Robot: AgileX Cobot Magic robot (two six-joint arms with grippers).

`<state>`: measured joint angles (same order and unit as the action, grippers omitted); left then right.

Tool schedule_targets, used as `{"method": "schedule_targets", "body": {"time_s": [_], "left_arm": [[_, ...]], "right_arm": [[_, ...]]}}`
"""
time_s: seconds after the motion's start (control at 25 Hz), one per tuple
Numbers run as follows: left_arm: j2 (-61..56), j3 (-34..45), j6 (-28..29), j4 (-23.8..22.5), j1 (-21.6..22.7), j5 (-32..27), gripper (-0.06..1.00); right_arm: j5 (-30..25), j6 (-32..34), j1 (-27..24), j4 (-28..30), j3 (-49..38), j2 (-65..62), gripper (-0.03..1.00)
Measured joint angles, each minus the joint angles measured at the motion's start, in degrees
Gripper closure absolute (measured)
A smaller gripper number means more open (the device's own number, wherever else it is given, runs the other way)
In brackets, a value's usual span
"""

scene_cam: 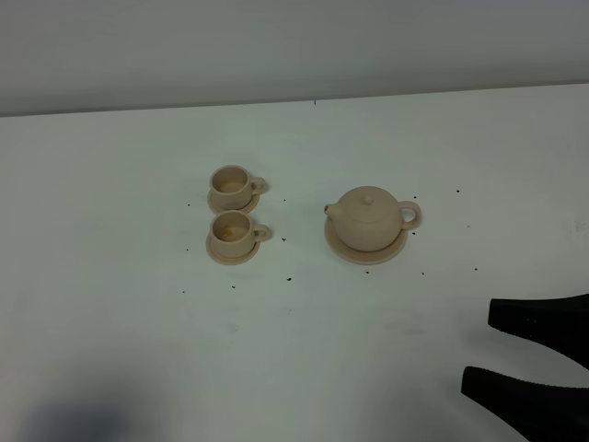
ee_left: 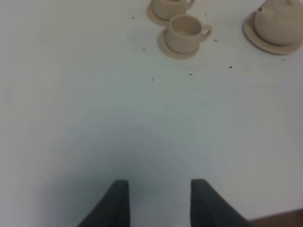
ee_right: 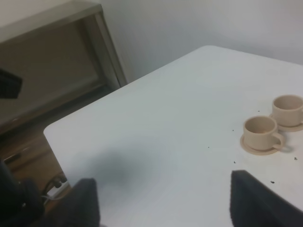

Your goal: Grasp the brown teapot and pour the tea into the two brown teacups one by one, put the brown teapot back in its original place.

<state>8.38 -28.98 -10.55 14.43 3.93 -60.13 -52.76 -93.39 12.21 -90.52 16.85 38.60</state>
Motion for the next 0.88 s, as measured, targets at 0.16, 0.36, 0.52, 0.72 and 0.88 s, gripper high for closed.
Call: {"method": "schedule_targets", "body": {"time_s": [0.16, 0.36, 0.52, 0.72, 0.88], "left_arm": [[0.0, 0.0, 0.0, 0.46, 0.0, 0.11, 0.64], [0.0, 0.0, 0.0, 0.46, 0.0, 0.11, 0.67], [0.0, 0.0, 0.0, 0.51, 0.0, 0.13, 0.69], [0.0, 0.0, 0.0, 0.51, 0.0, 0.13, 0.69], [0.0, 0.0, 0.0, 0.51, 0.0, 0.17, 0.69]], "right_arm": [[0.4, 0.0, 0.0, -0.62, 0.0, 0.0, 0.38], [1.98, 0.04, 0.0, -0.8, 0.0, 0.0, 0.38], [4.48, 0.04, 0.0, -1.0, 0.0, 0.0, 0.38], [5.05, 0.42, 0.12, -3.48, 0.0, 0.0, 0.38], [5.9, 3.41, 0.45, -5.66, 0.0, 0.0, 0.38]]}}
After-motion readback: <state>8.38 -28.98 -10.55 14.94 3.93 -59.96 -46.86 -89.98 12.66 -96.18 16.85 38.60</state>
